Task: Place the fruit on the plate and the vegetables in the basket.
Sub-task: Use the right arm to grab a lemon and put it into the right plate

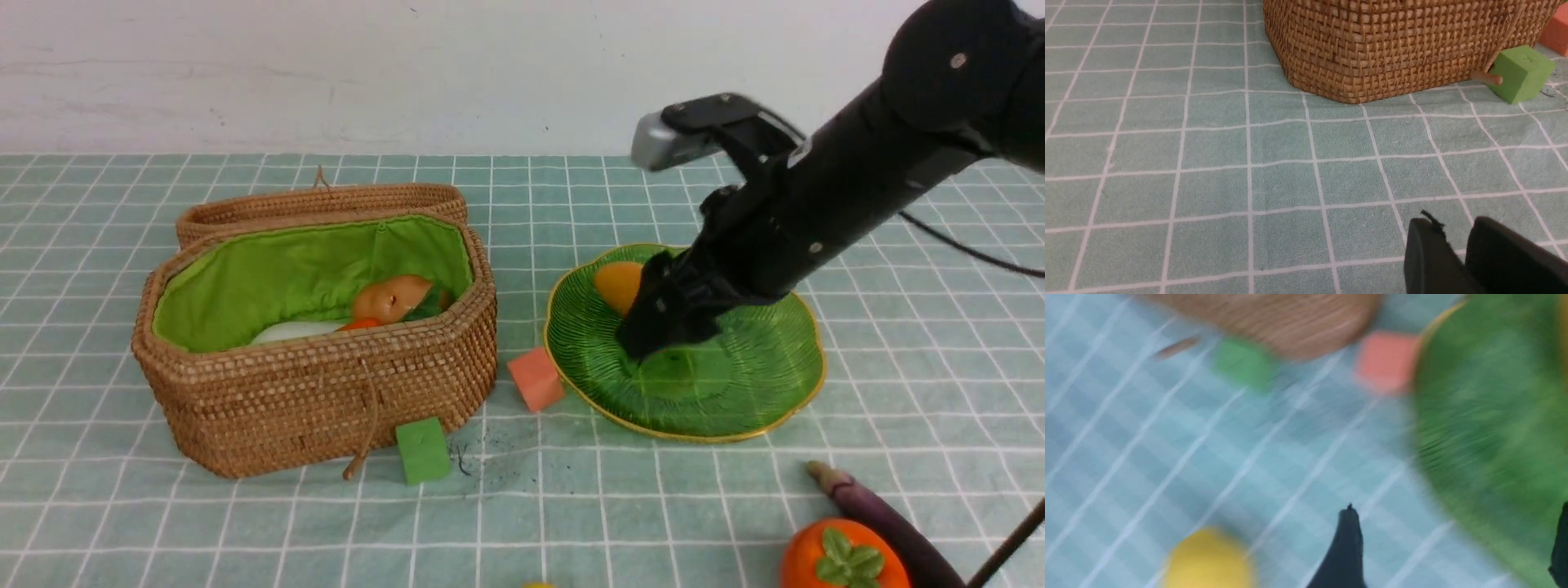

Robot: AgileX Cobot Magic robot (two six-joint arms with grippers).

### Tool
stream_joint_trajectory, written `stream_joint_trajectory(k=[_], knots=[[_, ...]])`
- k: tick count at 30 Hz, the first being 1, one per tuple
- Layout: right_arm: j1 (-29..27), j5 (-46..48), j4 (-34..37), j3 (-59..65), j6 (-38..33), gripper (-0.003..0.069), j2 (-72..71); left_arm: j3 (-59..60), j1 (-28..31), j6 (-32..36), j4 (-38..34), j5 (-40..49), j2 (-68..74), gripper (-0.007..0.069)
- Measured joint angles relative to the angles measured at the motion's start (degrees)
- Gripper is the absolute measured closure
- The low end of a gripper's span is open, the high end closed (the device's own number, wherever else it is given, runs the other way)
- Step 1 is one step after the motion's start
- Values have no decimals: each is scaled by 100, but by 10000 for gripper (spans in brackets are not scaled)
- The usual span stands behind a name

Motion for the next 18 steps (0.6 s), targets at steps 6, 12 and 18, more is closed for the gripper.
stream_joint_trajectory(k=[6, 12, 18], knots=[[1334, -153, -93, 772, 619, 57, 15, 0, 0, 0, 0, 0, 0, 480], [2078, -631, -439, 1124, 1266, 64, 52, 0, 0, 0, 0, 0, 0, 480], [2326, -967, -962, 1295, 1287, 66, 510, 0, 0, 0, 0, 0, 0, 480]])
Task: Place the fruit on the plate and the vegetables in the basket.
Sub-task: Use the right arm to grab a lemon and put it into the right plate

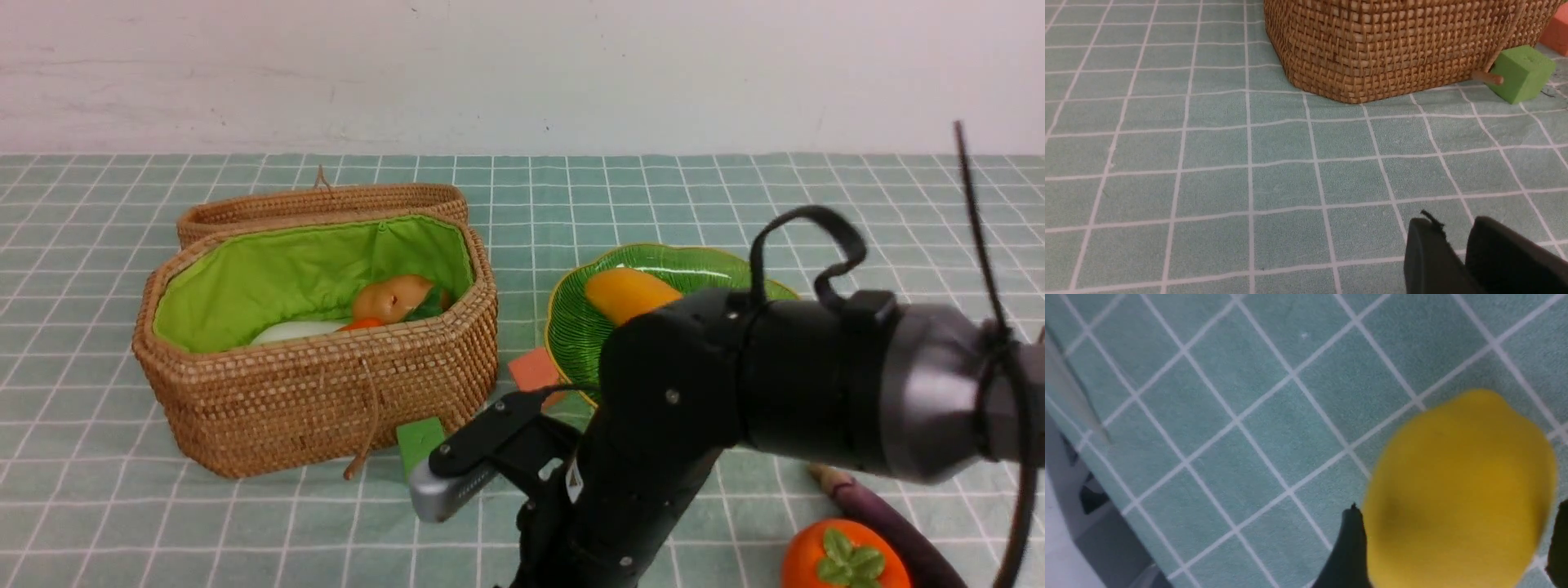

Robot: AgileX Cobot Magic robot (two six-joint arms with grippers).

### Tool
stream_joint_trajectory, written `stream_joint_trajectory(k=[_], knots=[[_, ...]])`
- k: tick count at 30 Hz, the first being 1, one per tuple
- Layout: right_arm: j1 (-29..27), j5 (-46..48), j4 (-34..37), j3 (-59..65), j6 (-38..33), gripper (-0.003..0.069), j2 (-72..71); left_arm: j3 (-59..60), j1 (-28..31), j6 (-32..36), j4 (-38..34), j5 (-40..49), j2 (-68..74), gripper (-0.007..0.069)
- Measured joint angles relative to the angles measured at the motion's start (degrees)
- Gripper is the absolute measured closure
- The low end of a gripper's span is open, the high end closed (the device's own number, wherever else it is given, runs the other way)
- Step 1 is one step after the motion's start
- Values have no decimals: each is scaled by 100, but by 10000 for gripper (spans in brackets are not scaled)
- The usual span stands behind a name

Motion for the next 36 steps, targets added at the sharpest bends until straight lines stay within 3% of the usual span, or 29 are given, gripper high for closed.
stream_joint_trajectory(k=[17, 19, 26, 29, 36], knots=[[-156, -398, 63, 30, 90, 92, -227, 0, 0, 0, 0, 0, 0, 480], [-317, -447, 128, -38, 33, 92, -376, 0, 0, 0, 0, 0, 0, 480], [-1656, -952, 153, -453, -53, 92, -557, 0, 0, 0, 0, 0, 0, 480], [-2343, -1890, 271, -475, -48, 92, -282, 0, 0, 0, 0, 0, 0, 480], [-2639, -2430, 389, -475, -48, 92, 552, 0, 0, 0, 0, 0, 0, 480]])
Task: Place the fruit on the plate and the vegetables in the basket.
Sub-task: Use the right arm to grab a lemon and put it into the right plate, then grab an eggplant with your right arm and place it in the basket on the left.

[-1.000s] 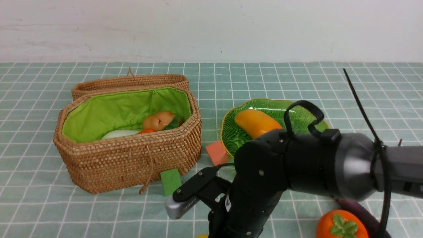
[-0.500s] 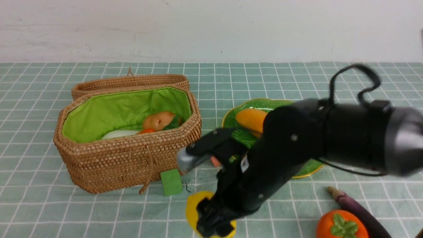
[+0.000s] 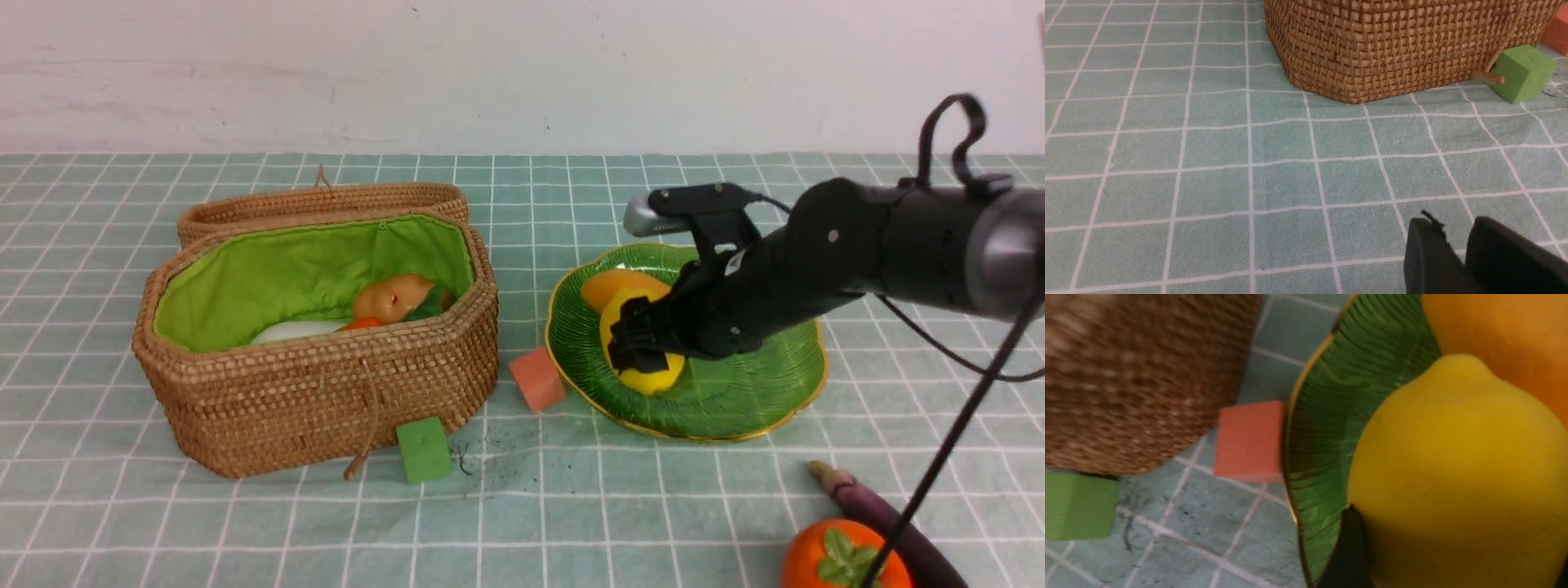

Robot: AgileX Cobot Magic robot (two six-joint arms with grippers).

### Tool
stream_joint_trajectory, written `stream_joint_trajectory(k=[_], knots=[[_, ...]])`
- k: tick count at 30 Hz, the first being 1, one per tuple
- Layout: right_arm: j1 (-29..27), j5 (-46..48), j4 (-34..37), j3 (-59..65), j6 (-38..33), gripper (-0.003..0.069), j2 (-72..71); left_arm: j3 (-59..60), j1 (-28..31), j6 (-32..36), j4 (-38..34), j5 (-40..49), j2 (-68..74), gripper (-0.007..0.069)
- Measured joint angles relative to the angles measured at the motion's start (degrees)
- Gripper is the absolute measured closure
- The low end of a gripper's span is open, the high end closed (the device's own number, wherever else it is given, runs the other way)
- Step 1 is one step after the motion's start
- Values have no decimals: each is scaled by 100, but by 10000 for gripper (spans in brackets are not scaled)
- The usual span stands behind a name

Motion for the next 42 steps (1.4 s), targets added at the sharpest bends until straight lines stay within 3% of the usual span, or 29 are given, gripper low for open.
stream_joint_trajectory(k=[4, 8, 11, 17, 22, 24, 27, 32, 42], knots=[[-10, 61, 9, 0, 0, 92, 148, 0, 0, 0, 0, 0, 0, 480], [-13, 215, -26, 0, 0, 0, 15, 0, 0, 0, 0, 0, 0, 480], [-13, 312, -136, 0, 0, -19, -144, 0, 0, 0, 0, 0, 0, 480], [-13, 1197, -832, 0, 0, 15, -950, 0, 0, 0, 0, 0, 0, 480], [-72, 2839, -1846, 19, 274, 69, -1946, 0, 0, 0, 0, 0, 0, 480], [-359, 3497, -2101, 279, 732, 82, -2375, 0, 0, 0, 0, 0, 0, 480], [-800, 3765, -2093, 679, 927, 85, -2526, 0, 0, 0, 0, 0, 0, 480], [-1437, 3618, -1670, 1726, 974, 88, -2545, 0, 0, 0, 0, 0, 0, 480], [-1502, 2379, -1648, 2801, 1055, 89, -2540, 0, 0, 0, 0, 0, 0, 480]])
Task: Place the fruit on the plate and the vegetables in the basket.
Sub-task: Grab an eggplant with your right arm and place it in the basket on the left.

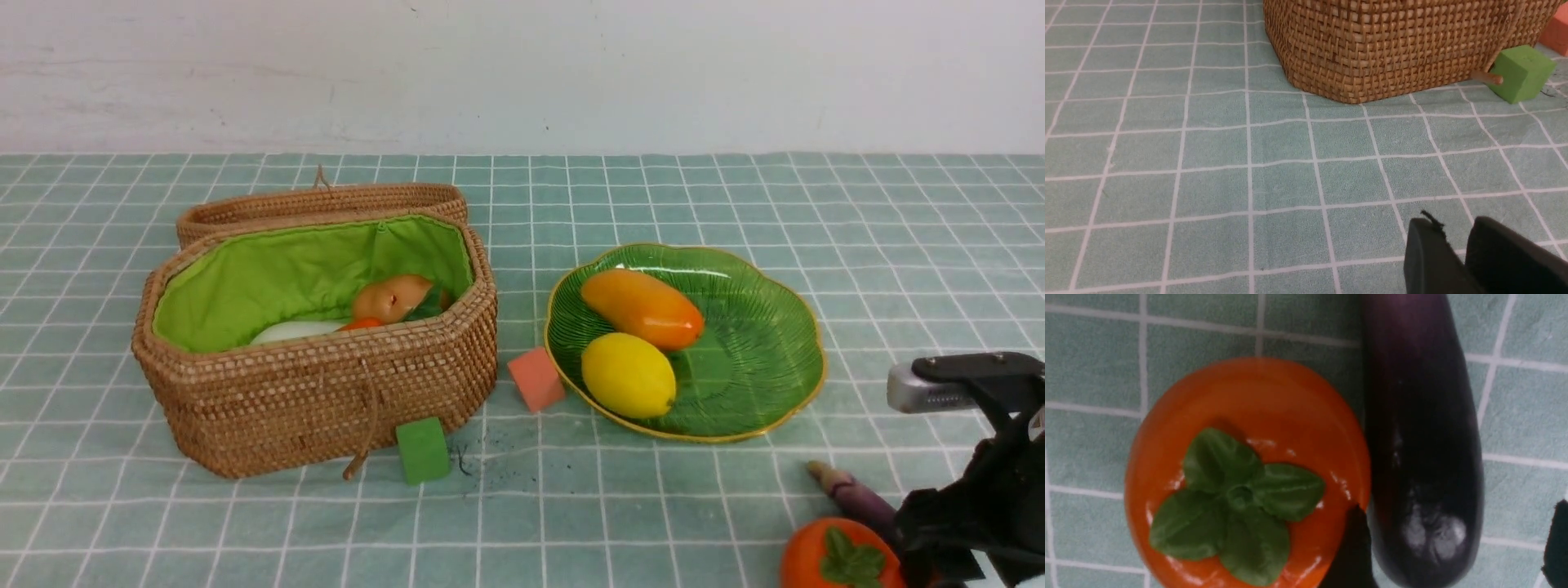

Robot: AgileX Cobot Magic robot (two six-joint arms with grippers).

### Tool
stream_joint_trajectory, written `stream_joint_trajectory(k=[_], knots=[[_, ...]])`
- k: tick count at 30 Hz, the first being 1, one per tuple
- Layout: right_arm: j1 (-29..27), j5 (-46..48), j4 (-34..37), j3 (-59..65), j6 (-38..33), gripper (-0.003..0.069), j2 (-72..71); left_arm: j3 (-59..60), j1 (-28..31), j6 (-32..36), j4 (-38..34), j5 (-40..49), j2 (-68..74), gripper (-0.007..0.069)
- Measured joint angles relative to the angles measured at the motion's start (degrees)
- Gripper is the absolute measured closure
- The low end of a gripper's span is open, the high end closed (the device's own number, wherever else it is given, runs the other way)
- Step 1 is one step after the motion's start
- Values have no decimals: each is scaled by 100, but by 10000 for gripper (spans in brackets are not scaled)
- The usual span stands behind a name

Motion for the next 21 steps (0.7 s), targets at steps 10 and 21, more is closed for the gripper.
stream_joint_trajectory(k=[10, 21], knots=[[0, -245, -635, 7, 632, 88, 47, 0, 0, 0, 0, 0, 0, 480], [0, -373, -132, 1, 464, 95, 507, 0, 0, 0, 0, 0, 0, 480]])
